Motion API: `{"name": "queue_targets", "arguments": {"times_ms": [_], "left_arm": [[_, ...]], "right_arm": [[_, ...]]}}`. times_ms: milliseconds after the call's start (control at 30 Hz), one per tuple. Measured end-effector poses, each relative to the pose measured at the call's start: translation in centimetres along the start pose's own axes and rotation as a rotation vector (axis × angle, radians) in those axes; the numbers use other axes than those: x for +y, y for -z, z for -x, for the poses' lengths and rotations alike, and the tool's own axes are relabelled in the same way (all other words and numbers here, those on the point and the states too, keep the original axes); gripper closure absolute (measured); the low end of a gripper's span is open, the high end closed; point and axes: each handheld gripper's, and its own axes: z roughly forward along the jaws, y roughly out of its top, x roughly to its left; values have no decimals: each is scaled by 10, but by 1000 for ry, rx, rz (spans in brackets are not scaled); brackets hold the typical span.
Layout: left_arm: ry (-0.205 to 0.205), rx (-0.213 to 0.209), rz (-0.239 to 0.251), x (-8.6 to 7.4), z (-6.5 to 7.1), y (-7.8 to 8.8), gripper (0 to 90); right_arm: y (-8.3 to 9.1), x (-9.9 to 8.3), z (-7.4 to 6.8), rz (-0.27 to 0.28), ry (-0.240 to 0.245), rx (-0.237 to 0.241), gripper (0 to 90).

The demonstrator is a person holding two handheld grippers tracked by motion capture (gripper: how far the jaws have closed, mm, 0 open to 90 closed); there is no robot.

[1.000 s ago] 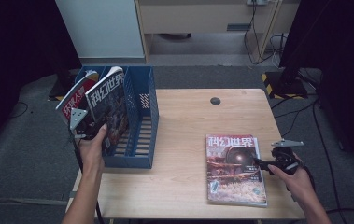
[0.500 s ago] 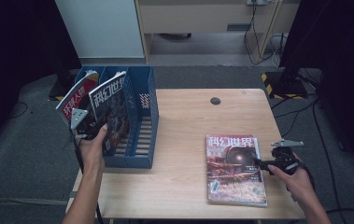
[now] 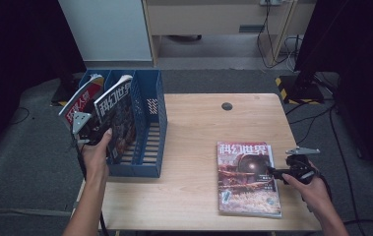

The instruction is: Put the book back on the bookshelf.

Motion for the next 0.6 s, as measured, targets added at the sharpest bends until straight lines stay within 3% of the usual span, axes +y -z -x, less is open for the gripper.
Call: {"name": "queue_targets", "arguments": {"times_ms": [233, 300, 400, 467, 600], "left_arm": [[0, -6, -16, 7, 1, -1, 781], [6, -5, -42, 9, 1, -2, 776], [-14, -7, -79, 12, 3, -3, 798], [-54, 10, -106, 14, 5, -3, 810], [-55, 9, -120, 15, 5, -3, 819]], "right_arm": [[0, 0, -1, -3, 3, 3, 137], [0, 0, -1, -3, 1, 0, 137], [0, 0, -1, -2, 2, 1, 137], [0, 0, -1, 0, 5, 1, 137], [-1, 0, -1, -4, 3, 0, 138]]}}
